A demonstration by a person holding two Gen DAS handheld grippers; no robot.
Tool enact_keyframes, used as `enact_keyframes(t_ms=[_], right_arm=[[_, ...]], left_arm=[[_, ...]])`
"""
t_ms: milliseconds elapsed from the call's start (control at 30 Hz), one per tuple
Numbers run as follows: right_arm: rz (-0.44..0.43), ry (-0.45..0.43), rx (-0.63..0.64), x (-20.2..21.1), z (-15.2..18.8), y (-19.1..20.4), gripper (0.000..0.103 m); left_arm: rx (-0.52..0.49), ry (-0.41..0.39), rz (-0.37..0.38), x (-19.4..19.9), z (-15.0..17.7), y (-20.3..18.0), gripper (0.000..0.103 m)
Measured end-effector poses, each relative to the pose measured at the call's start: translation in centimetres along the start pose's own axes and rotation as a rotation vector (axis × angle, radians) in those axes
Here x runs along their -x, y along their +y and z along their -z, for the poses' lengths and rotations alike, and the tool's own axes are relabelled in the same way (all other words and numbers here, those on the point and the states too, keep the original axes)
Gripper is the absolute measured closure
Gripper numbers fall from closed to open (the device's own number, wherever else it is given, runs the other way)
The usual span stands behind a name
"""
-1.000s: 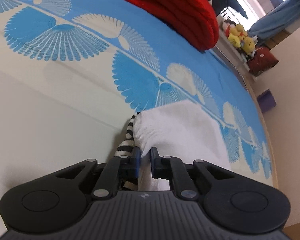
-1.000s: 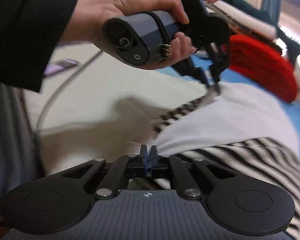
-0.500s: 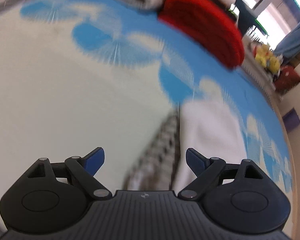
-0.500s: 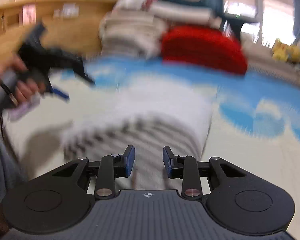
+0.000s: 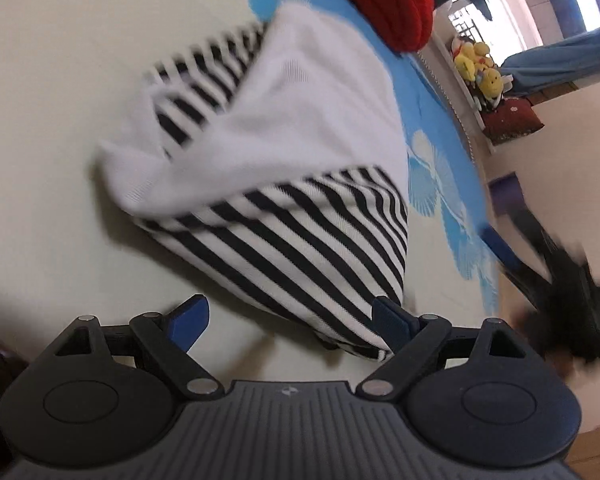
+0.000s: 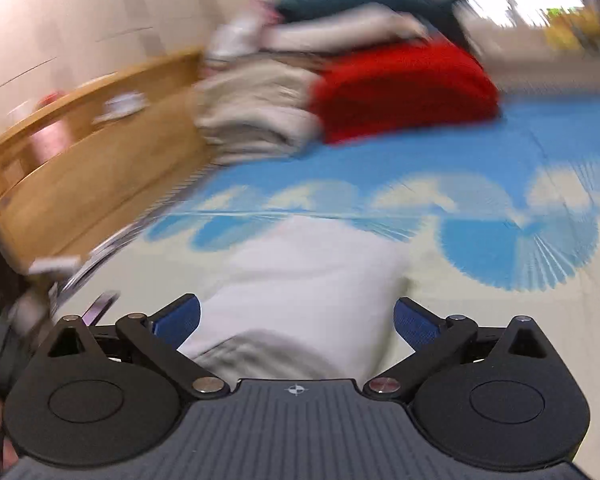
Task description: Fold small clothes
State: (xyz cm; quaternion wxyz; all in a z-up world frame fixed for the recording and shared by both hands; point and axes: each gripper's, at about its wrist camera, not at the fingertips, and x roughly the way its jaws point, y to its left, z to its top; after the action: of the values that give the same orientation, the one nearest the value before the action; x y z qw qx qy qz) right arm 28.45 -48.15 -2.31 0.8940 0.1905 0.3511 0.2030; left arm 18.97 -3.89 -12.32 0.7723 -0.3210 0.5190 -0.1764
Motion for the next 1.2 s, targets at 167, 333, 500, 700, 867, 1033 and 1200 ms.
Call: enact_keyframes(t_ms=[167, 333, 500, 700, 867, 1033, 1200], right_arm=[[-0.051, 0.163, -0.369, -9.4, -3.2, -7.2, 0.001], [-0.117, 0.298, -0.332, -17.2, -3.4, -6.9, 0.006], [-0.246, 0.394, -0.313, -20.5, -3.8, -6.8, 0.057], [-0.179, 0.257, -0.167, -20.6, -6.2, -3.6, 0.08], [-0.054, 0.077, -0.31, -21.3, -9.2, -7.2, 0.084], [0.014, -0.001, -0.463, -16.5, -5.7, -13.8, 0.086], [0.025, -0.07, -0.392, -13.1, -0.9, -12.5, 0.086]], left_arm=[[0.096, 0.012, 0.022, -2.0, -1.9, 2.2, 0.011], [0.133, 0.016, -0.013, -1.9, -3.8, 3.6, 0.052], [0.183, 0.015, -0.032, -0.9, -3.6, 4.6, 0.08], [0.055, 0.015, -0.119, -1.7, -7.9, 3.0, 0.089], [-0.225, -0.139, -0.365, -4.9, -19.0, -2.0, 0.092], [-0.353, -0.158, -0.386, -13.0, -30.9, -8.2, 0.093], [-0.397, -0.19, -0.373, -17.2, -34.2, -12.7, 0.093]])
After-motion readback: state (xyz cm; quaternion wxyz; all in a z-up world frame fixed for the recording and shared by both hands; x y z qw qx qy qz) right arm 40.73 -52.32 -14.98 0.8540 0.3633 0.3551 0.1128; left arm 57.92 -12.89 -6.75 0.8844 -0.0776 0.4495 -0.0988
